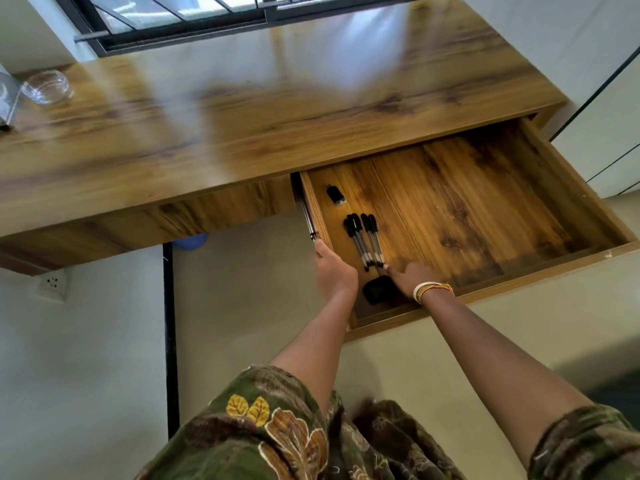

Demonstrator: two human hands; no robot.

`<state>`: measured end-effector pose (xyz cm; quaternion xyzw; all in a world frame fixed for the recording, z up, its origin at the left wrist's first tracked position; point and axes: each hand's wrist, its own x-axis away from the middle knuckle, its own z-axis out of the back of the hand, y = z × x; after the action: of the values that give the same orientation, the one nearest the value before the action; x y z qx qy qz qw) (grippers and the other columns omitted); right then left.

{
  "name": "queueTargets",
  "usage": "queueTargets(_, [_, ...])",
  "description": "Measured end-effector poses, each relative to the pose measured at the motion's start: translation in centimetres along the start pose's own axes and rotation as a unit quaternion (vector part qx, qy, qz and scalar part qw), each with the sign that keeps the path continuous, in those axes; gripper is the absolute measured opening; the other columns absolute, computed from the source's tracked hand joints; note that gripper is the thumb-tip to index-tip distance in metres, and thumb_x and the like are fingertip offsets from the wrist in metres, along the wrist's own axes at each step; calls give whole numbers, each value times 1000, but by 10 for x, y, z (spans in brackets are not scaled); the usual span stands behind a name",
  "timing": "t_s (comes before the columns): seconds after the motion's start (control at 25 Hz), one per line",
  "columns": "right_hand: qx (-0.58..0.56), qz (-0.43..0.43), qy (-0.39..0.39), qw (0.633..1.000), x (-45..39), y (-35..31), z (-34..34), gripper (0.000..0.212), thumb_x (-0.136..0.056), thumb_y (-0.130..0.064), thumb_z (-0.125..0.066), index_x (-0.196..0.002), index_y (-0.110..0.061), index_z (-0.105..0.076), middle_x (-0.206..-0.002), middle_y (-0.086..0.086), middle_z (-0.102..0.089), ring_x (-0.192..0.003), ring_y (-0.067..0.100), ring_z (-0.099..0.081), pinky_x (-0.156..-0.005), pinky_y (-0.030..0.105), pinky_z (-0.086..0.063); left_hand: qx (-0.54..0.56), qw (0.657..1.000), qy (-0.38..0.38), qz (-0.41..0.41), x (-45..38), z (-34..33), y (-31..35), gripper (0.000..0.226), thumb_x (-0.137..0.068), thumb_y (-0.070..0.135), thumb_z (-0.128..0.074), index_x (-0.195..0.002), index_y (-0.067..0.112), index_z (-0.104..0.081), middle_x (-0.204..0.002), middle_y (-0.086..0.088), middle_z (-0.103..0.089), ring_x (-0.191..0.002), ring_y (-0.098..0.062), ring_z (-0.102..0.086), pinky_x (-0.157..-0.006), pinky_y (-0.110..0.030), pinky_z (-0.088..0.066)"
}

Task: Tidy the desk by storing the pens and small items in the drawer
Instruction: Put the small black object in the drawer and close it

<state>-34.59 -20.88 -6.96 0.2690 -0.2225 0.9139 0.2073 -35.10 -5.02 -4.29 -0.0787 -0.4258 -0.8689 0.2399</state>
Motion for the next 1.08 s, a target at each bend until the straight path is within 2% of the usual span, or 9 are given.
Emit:
queueTargets(0.24, [-6, -11, 9, 1000, 9, 14, 0, 58, -97, -51, -42, -114, 2, -58, -114, 23, -63, -103, 37, -59, -72, 31, -38, -1, 1000, 2, 7, 15, -4, -4, 71, -94, 2, -45, -153, 11, -7, -151, -15, -31, -129, -31, -44, -97, -38, -45])
queueTargets(0.32, [6, 1, -4, 1000, 15, 19, -1, 58, -96, -51, -42, -115, 1, -58, -115, 23, -63, -103, 37, -59, -72, 31, -37, -2, 1000, 10, 14, 22, -7, -8, 61, -100, 8, -38, -153, 15, -10, -151, -11, -33, -129, -28, -45, -94, -33, -44])
queueTargets(0.4, [3, 23, -21, 1000, 21, 22, 1, 55, -96, -49, -45, -114, 1, -59, -115, 22, -63, -102, 36, -59, -72, 30, -37, -7, 1000, 11, 21, 28, -6, -10, 56, -102, 16, -34, -152, 20, -10, -150, -8, -36, -128, -26, -47, -97, -38, -45])
queueTargets(0.52, [55, 82, -20, 995, 34, 30, 11, 50, -94, -47, -50, -114, -1, -56, -113, 20, -63, -100, 35, -60, -70, 31, -38, -56, 998, 3, 40, 44, -8, -13, 64, -96, 16, -46, -149, 21, -9, -135, -10, -46, -110, -26, -55, -84, -42, -54])
queueTargets(0.6, [114, 127, -1, 985, 47, 42, 21, 49, -95, -48, -47, -117, -4, -53, -112, 17, -63, -100, 34, -60, -70, 32, -40, -69, 995, 18, 64, 60, -13, -16, 55, -96, 19, -46, -142, 21, -16, -119, -8, -52, -92, -22, -56, -70, -37, -52])
queueTargets(0.68, [188, 184, 20, 965, 57, 61, 29, 51, -98, -50, -35, -116, -6, -53, -111, 15, -64, -100, 33, -61, -71, 35, -42, -73, 993, 30, 89, 78, -17, -15, 43, -96, 22, -46, -132, 20, -24, -112, -7, -53, -86, -21, -54, -66, -36, -50])
queueTargets(0.84, [258, 302, 90, 913, 75, 97, 33, 58, -100, -46, -16, -109, -12, -62, -109, 11, -67, -98, 29, -61, -77, 37, -40, -107, 986, 65, 112, 117, -23, -13, 34, -94, 17, -51, -124, 12, -37, -115, -10, -57, -92, -24, -56, -75, -37, -48])
queueTargets(0.96, [261, 358, 132, 887, 82, 119, 37, 48, -100, -41, -22, -117, -15, -58, -116, 10, -65, -106, 30, -59, -88, 40, -41, -160, 974, 131, 91, 145, -36, -19, 40, -97, 23, -42, -134, 8, -39, -129, -12, -54, -114, -29, -53, -92, -41, -42])
queueTargets(1.08, [262, 380, 157, 873, 83, 138, 36, 41, -96, -42, -35, -123, -18, -54, -119, 7, -62, -111, 29, -55, -95, 41, -40, -160, 973, 161, 29, 161, -43, -26, 47, -98, 28, -41, -139, 5, -36, -134, -12, -47, -121, -27, -48, -92, -41, -44])
